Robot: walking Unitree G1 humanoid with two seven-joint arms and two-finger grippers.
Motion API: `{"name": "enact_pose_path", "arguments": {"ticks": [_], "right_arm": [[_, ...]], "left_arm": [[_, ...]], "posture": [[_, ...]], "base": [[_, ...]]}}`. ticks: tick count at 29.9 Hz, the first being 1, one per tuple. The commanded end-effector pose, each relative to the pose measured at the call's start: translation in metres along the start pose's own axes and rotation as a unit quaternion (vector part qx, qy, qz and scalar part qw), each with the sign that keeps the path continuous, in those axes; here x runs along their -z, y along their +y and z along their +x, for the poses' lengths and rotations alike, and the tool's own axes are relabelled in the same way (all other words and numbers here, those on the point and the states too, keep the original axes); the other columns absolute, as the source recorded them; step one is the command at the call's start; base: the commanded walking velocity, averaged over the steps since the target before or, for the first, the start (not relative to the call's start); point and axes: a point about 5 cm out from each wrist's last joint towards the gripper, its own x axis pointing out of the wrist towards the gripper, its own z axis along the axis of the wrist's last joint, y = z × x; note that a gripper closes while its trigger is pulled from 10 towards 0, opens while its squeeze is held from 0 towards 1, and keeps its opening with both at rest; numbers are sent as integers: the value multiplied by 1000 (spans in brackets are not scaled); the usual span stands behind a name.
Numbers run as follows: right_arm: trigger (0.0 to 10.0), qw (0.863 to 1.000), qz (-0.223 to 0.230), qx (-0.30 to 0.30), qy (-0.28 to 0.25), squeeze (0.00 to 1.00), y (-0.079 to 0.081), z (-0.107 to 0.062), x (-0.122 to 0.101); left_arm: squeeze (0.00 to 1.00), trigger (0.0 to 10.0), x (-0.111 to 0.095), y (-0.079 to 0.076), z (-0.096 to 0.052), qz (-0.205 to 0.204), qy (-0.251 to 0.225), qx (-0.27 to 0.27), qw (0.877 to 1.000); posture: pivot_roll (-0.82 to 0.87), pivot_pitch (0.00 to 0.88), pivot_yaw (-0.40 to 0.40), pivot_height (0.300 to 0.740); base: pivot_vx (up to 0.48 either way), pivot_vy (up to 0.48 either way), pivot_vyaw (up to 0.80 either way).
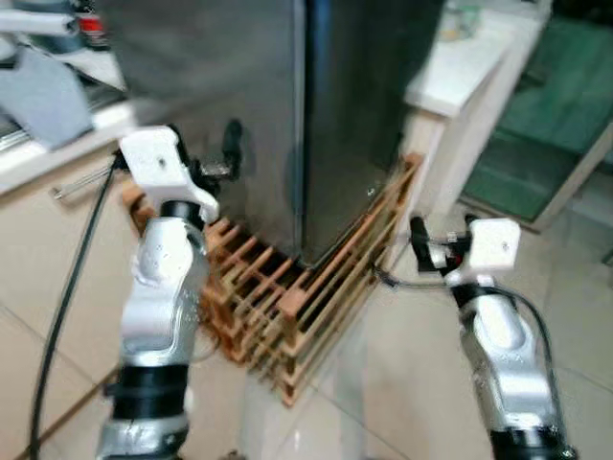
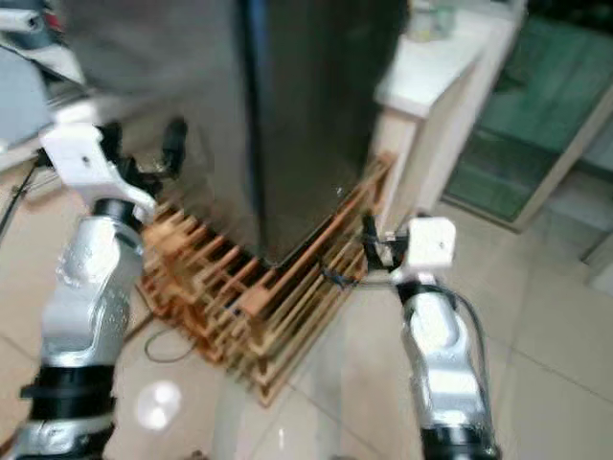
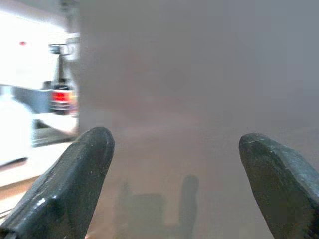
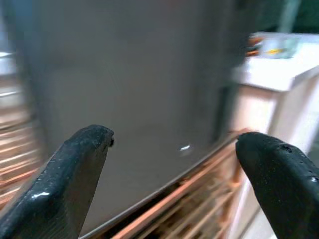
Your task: Restocking fridge
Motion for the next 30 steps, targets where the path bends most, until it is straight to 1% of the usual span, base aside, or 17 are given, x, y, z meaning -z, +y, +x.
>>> {"name": "enact_pose_path", "arguments": {"ticks": [1, 3, 6, 9, 12, 14, 19, 20, 21, 22, 23, 26, 28, 30], "right_arm": [[10000, 1000, -5, 13, 3, 0, -9, -1, 0], [10000, 1000, -4, 15, 7, 0, -10, -1, 3], [10000, 1000, 4, 24, 13, 0, -13, -2, 5], [10000, 1000, -2, 23, 21, 0, -12, -3, 7], [10000, 999, 2, 27, 24, 0, -13, -4, 8], [10000, 999, 0, 33, 23, 0, -14, -6, 9], [10000, 999, 0, 29, 28, 0, -13, -10, 12], [10000, 999, 0, 26, 29, 0, -13, -10, 13], [10000, 999, -1, 24, 31, 0, -13, -10, 14], [10000, 999, -2, 22, 35, 0, -14, -9, 16], [10000, 999, -2, 22, 35, 0, -14, -9, 16], [10000, 999, -3, 19, 37, 0, -14, -8, 16], [10000, 999, -4, 15, 38, 0, -13, -6, 17], [10000, 999, -3, 15, 37, 0, -13, -5, 17]], "left_arm": [[0, 10000, 3, -17, 7, 8, 16, 38, 999], [0, 10000, 4, -28, 14, 2, 24, 67, 997], [0, 10000, 3, -51, 20, -10, 31, 129, 991], [0, 10000, 4, -63, 22, -9, 35, 160, 986], [0, 10000, 4, -65, 22, -12, 39, 167, 985], [0, 10000, 3, -63, 22, -16, 38, 167, 985], [0, 10000, 0, -54, 20, -16, 38, 156, 987], [0, 10000, -5, -55, 17, 11, 15, 183, 983], [0, 10000, -7, -56, 13, 40, 3, 207, 978], [0, 10000, -9, -57, 9, 54, -6, 236, 970], [0, 10000, -9, -57, 9, 54, -6, 236, 970], [0, 10000, -12, -57, 8, 36, -4, 247, 968], [0, 10000, -15, -63, 7, 14, -1, 264, 964], [0, 10000, -11, -69, 4, -11, 14, 279, 960]], "posture": [[-89, 0, 3, 736], [-99, 0, 6, 736], [-100, 0, 5, 736], [-111, 0, 16, 736], [-114, 0, 18, 736], [-114, 0, 18, 736], [-112, 0, 14, 736], [-105, 0, 6, 736], [-103, 0, 3, 736], [-101, 0, 1, 736], [-101, 0, 1, 736], [-90, 0, -2, 736], [-88, 0, -2, 736], [-88, 0, -2, 736]], "base": [[0, 0, 0], [0, 0, 0], [0, 0, 0], [0, 0, -204], [0, 0, -725], [0, 0, -731], [0, 0, 0], [0, 0, 0], [0, 0, 0], [0, 0, 0], [0, 0, 0], [0, 0, 0], [0, 0, 0], [0, 0, 0]]}}
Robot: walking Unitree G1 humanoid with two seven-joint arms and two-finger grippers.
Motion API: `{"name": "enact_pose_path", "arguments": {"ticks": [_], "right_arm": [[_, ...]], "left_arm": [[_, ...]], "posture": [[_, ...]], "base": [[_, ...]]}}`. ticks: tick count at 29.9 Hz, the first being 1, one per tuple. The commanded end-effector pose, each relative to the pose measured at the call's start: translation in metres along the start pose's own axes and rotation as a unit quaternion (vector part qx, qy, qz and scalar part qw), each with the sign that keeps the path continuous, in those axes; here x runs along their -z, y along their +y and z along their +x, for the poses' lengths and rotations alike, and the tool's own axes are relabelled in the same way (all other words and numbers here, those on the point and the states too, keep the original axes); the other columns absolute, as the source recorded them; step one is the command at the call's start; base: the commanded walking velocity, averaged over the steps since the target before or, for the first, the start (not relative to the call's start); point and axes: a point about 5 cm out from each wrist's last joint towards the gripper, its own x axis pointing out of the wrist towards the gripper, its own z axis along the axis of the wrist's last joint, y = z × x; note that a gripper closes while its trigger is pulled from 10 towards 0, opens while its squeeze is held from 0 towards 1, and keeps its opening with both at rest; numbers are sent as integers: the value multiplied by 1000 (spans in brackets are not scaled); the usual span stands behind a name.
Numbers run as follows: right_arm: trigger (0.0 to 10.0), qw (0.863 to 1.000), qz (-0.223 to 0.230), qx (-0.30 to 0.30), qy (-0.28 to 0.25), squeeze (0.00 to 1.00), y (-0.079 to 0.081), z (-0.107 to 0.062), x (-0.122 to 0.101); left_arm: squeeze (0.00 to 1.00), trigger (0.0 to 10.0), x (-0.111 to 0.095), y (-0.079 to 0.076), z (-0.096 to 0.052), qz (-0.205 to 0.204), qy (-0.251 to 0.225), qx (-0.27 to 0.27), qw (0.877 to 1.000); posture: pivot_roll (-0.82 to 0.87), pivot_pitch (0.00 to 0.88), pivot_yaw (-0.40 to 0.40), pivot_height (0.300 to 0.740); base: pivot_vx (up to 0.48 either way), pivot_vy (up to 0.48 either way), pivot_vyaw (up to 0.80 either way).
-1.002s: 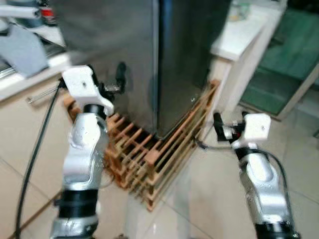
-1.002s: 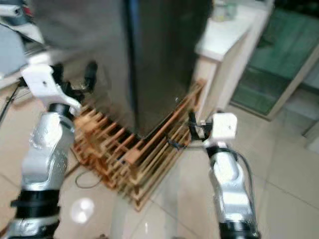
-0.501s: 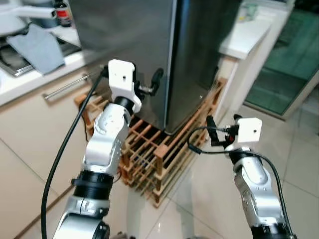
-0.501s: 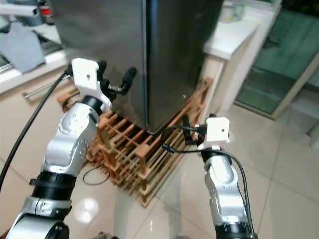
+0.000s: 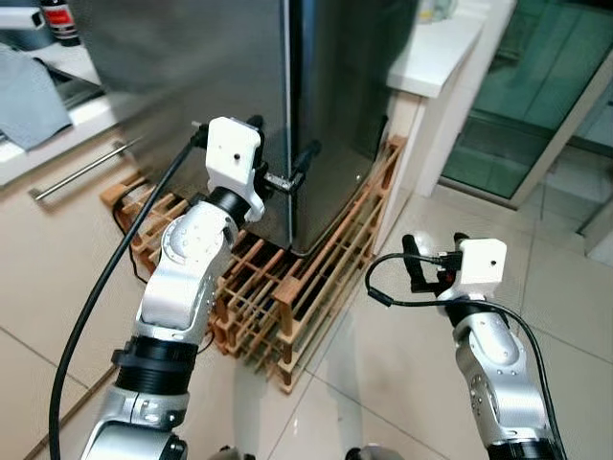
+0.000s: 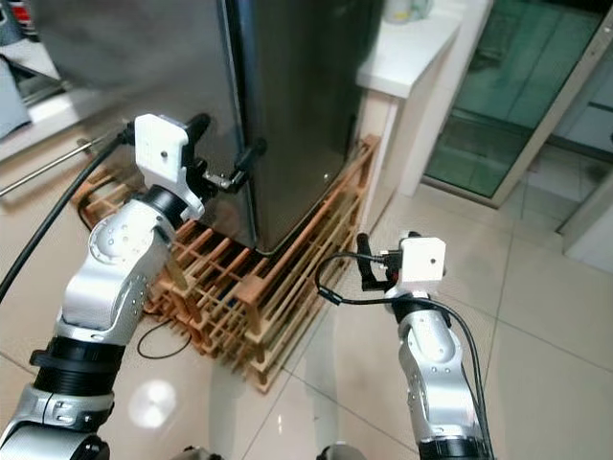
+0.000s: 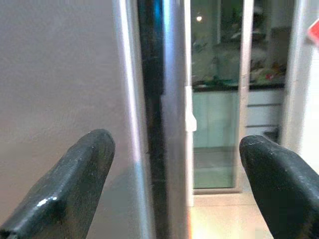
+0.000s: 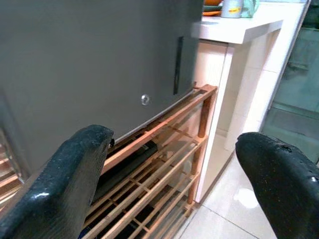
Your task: Restocking fridge
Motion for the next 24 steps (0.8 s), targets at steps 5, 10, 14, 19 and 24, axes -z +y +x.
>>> {"name": "enact_pose_path", "arguments": {"ticks": [5, 10, 14, 19, 24], "right_arm": [[10000, 1000, 3, 5, -11, 0, -1, 4, -4], [10000, 999, 31, -1, -24, 0, -1, 0, -8], [10000, 999, 34, -1, -25, 0, -1, 0, -9], [10000, 999, 30, 5, -25, 0, -3, 0, -8], [10000, 999, 29, 6, -25, 0, -4, 0, -8]], "left_arm": [[0, 10000, 15, -14, 1, -57, 29, 12, 998], [0, 10000, 41, -13, -1, -72, 78, -7, 994], [0, 10000, 50, -11, -4, -84, 91, -18, 992], [0, 10000, 60, -8, -5, -86, 104, -29, 990], [0, 10000, 61, -8, -5, -95, 101, -29, 990]], "posture": [[-93, 0, -2, 736], [-108, 0, 4, 736], [-117, 0, 9, 736], [-117, 0, 10, 736], [-113, 0, 6, 736]], "base": [[0, 0, 0], [0, 0, 0], [0, 0, 0], [0, 0, 0], [0, 0, 0]]}}
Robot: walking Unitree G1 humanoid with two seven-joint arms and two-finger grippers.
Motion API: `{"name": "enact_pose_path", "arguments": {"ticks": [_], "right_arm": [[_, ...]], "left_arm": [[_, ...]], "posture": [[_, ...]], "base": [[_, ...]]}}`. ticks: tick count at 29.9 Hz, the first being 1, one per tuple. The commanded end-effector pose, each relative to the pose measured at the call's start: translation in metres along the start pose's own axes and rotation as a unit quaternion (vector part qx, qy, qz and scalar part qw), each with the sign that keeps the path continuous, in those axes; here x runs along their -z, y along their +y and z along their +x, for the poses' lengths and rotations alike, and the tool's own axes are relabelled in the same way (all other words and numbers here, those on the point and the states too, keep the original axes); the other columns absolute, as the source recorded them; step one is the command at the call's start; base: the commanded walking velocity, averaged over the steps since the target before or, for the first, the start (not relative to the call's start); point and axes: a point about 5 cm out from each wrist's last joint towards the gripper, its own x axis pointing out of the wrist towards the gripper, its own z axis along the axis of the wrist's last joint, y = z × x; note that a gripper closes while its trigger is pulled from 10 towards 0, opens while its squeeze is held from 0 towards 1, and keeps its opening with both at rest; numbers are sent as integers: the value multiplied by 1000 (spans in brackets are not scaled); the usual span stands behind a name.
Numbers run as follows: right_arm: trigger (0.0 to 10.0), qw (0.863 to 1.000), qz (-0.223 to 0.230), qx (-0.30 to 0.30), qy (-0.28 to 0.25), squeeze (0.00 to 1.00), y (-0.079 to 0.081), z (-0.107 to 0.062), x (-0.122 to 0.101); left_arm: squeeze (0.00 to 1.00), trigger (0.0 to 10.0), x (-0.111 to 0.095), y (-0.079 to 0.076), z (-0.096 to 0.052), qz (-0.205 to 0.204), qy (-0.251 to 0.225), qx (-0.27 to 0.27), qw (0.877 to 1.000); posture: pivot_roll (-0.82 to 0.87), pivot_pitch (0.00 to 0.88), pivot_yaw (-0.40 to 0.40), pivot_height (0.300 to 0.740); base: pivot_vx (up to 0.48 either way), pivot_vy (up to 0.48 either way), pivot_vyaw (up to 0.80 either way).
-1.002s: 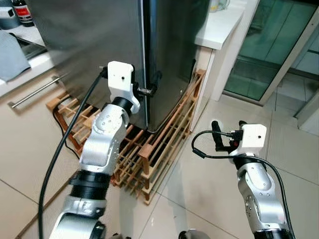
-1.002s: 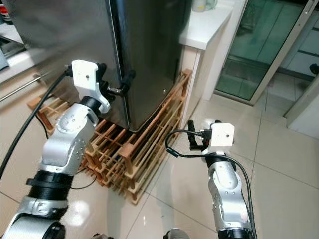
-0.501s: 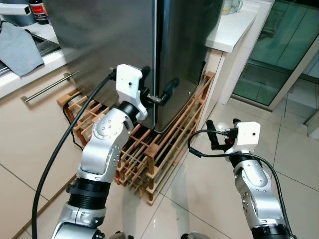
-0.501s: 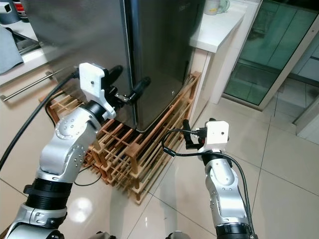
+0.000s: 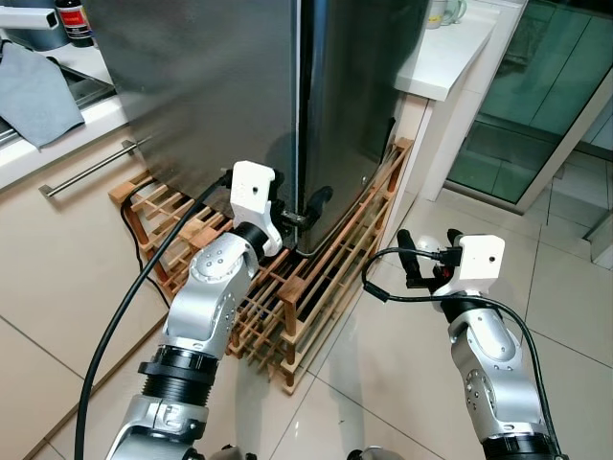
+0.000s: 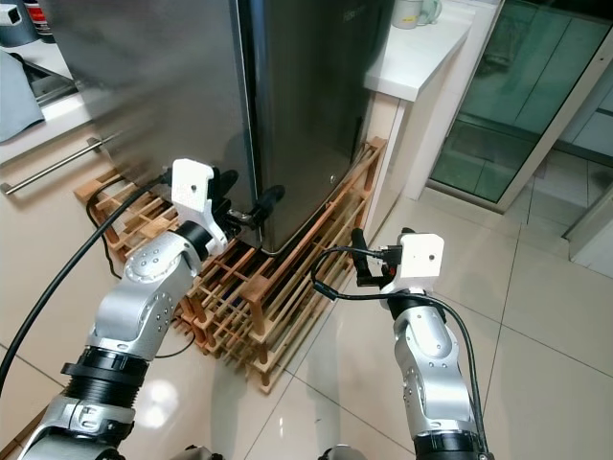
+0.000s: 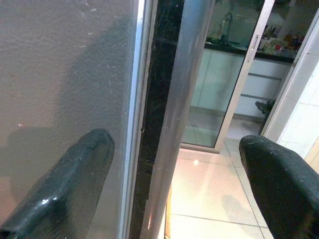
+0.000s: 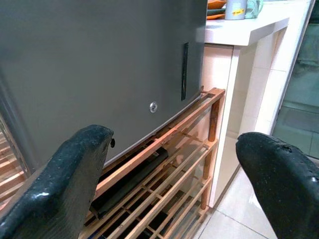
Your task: Restocking fridge
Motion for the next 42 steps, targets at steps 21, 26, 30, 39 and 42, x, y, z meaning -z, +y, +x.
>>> {"name": "enact_pose_path", "arguments": {"ticks": [21, 26, 30, 39, 42], "right_arm": [[10000, 1000, -6, 7, -9, 0, -3, -3, -4], [10000, 1000, -8, 6, -10, 0, -4, -2, -5], [10000, 1000, -8, 5, -9, 0, -3, -3, -4], [10000, 1000, -10, 8, -7, 0, -4, -7, -3], [10000, 1000, -11, 10, -6, 0, -6, -7, -3]], "left_arm": [[0, 10000, -17, -10, 35, -18, -38, -24, 999], [0, 10000, -18, -16, 42, -23, -34, -15, 999], [0, 10000, -22, -19, 49, -29, -38, -11, 999], [0, 10000, -31, -33, 57, -41, -46, 17, 998], [0, 10000, -30, -36, 55, -39, -42, 23, 998]], "posture": [[-140, 0, 5, 736], [-143, 0, 3, 736], [-153, 0, 7, 736], [-169, 0, 17, 736], [-170, 0, 17, 736]], "base": [[0, 0, 0], [0, 0, 0], [0, 0, 0], [0, 0, 0], [0, 0, 0]]}}
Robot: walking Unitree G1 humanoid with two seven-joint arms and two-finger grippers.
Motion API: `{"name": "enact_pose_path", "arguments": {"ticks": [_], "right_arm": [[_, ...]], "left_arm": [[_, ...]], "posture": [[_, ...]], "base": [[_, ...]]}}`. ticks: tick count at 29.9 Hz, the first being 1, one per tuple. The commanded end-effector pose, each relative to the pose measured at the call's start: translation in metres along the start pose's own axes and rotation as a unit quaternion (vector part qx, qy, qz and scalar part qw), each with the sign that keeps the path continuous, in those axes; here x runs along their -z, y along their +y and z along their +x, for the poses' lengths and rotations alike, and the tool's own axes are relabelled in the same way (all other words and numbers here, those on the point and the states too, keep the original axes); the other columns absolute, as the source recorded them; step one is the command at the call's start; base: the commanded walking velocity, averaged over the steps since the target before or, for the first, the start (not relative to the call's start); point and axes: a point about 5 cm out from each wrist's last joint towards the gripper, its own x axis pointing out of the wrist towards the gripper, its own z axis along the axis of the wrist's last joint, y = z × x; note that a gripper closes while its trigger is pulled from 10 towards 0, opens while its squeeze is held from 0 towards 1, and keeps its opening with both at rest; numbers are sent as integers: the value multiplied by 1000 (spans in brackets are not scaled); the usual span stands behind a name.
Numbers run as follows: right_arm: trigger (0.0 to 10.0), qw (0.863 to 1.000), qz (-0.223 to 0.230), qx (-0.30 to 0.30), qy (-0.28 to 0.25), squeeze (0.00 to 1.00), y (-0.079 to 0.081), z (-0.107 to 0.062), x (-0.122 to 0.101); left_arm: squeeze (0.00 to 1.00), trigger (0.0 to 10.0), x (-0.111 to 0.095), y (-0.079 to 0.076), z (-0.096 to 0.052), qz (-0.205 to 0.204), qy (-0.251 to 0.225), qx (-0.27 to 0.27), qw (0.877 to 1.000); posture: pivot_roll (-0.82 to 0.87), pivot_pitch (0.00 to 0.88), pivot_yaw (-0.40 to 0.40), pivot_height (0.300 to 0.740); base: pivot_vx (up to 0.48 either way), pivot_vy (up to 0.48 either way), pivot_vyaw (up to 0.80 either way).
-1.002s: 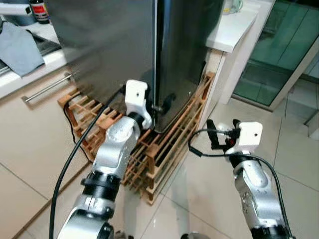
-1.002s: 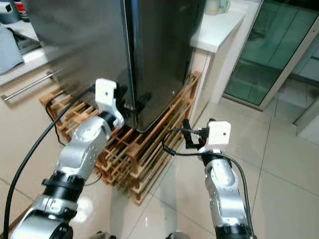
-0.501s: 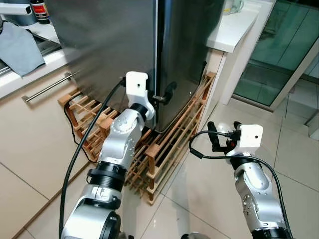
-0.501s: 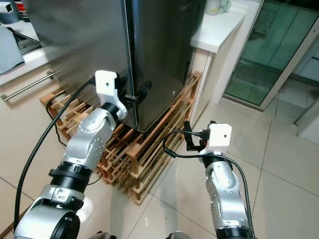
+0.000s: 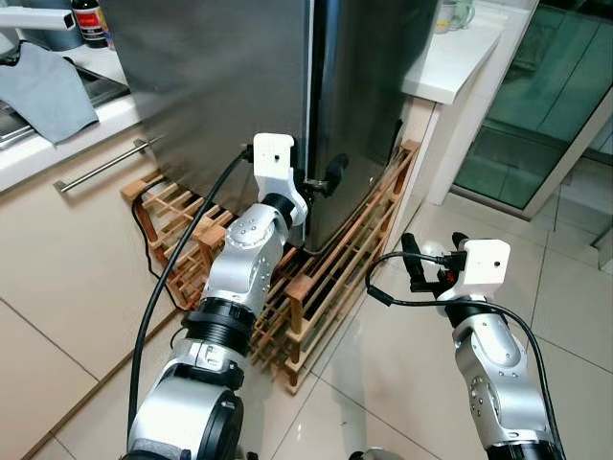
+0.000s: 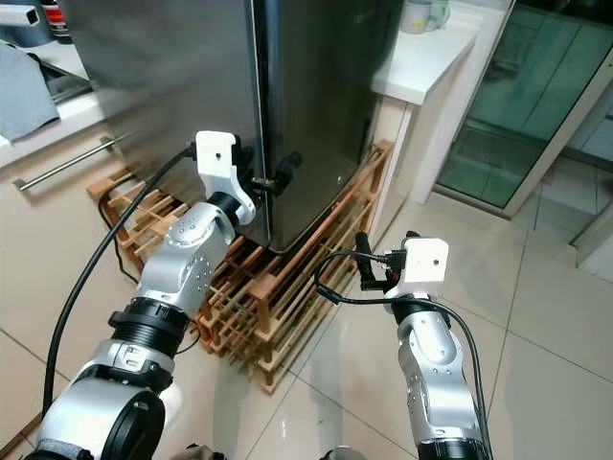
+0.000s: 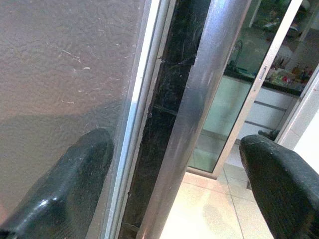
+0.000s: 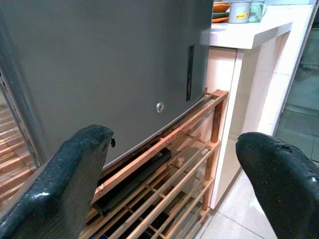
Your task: Restocking fridge
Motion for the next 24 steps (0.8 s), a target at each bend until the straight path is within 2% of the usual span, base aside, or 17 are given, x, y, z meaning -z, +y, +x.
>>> {"name": "enact_pose_path", "arguments": {"ticks": [1, 5, 10, 19, 21, 22, 24], "right_arm": [[10000, 1000, -6, 5, -6, 0, -3, -2, -3], [10000, 1000, -7, 4, -1, 0, -3, -3, -1], [10000, 1000, -6, 1, 2, 0, -1, -3, 0], [10000, 1000, -8, -6, 6, 0, 0, -1, 1], [10000, 1000, -8, -9, 14, 0, 0, -4, 3], [10000, 1000, -8, -9, 14, 0, 0, -4, 3], [10000, 1000, -8, -14, 18, 0, 0, -5, 5]], "left_arm": [[0, 10000, -11, -19, 4, 12, -14, 40, 999], [0, 10000, -2, -29, -3, 12, -2, 53, 999], [0, 10000, 2, -30, -4, 12, 3, 48, 999], [0, 10000, 2, -24, 13, 29, 12, 24, 999], [0, 10000, 3, -35, 23, 28, 23, 48, 998], [0, 10000, 3, -35, 23, 28, 23, 48, 998], [0, 10000, 5, -46, 27, 21, 32, 84, 996]], "posture": [[-168, 0, 15, 736], [-165, 0, 12, 736], [-157, 0, 5, 736], [-162, 0, 8, 736], [-168, 0, 10, 736], [-168, 0, 10, 736], [-175, 0, 14, 736]], "base": [[0, 0, 0], [0, 0, 0], [0, 0, 0], [0, 0, 0], [0, 0, 0], [0, 0, 0], [0, 0, 0]]}}
